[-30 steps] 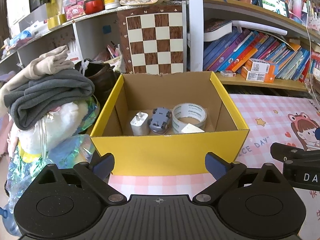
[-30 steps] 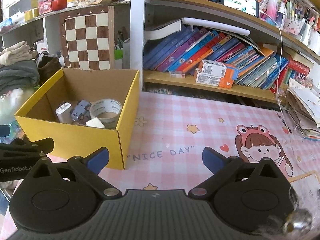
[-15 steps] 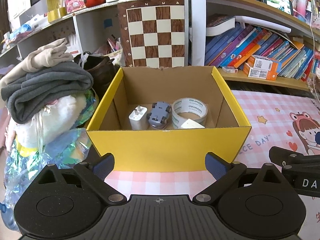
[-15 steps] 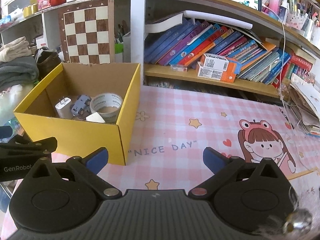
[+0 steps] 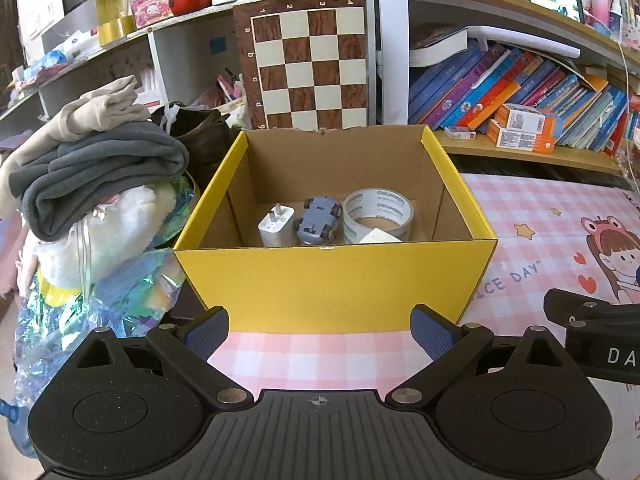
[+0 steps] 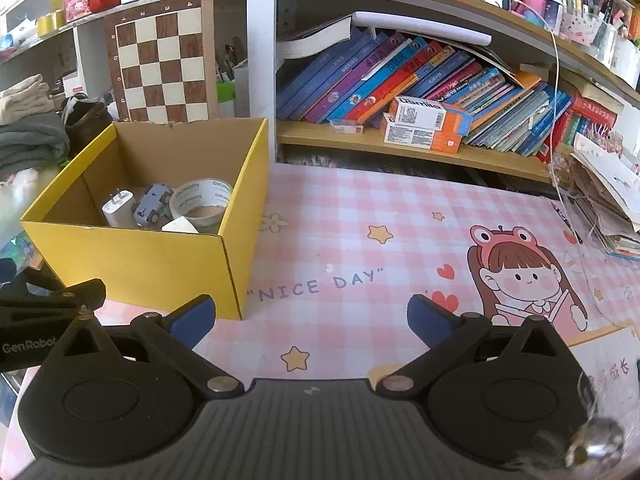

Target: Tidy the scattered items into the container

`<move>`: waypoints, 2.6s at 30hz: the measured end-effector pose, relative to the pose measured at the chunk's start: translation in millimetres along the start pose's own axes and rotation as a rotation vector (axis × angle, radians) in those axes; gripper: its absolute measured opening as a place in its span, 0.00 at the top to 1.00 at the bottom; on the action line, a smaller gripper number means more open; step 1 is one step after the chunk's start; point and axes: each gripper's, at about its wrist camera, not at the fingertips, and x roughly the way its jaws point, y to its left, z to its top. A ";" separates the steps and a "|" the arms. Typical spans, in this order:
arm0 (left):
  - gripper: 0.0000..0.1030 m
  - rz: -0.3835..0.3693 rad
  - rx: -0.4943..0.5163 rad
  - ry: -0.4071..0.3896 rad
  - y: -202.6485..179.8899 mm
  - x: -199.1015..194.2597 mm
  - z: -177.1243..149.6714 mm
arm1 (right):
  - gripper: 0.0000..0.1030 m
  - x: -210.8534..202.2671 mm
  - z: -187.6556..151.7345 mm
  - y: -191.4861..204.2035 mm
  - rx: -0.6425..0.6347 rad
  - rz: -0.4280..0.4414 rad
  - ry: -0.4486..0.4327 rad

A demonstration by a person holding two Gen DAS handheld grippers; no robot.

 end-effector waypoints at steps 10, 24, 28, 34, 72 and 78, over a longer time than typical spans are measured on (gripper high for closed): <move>0.00 0.010 0.006 -0.010 0.1 -2.7 2.3 | 0.00 -1.4 0.0 -0.5 0.000 0.007 -0.005; 0.00 0.007 0.014 -0.003 -0.9 -0.4 2.4 | 0.00 0.2 0.2 0.5 -0.003 0.011 -0.001; 0.00 0.005 0.013 0.001 -0.1 0.3 2.2 | 0.00 1.0 0.4 1.2 -0.006 0.013 0.001; 0.00 0.002 0.008 0.004 0.5 1.0 2.1 | 0.00 1.8 0.8 2.4 -0.012 0.017 0.002; 0.00 -0.004 0.004 0.025 -1.1 6.7 4.8 | 0.00 7.6 2.3 1.8 -0.013 0.019 0.015; 0.00 -0.008 0.000 0.037 -1.2 8.6 5.2 | 0.00 9.2 2.5 1.1 -0.012 0.020 0.020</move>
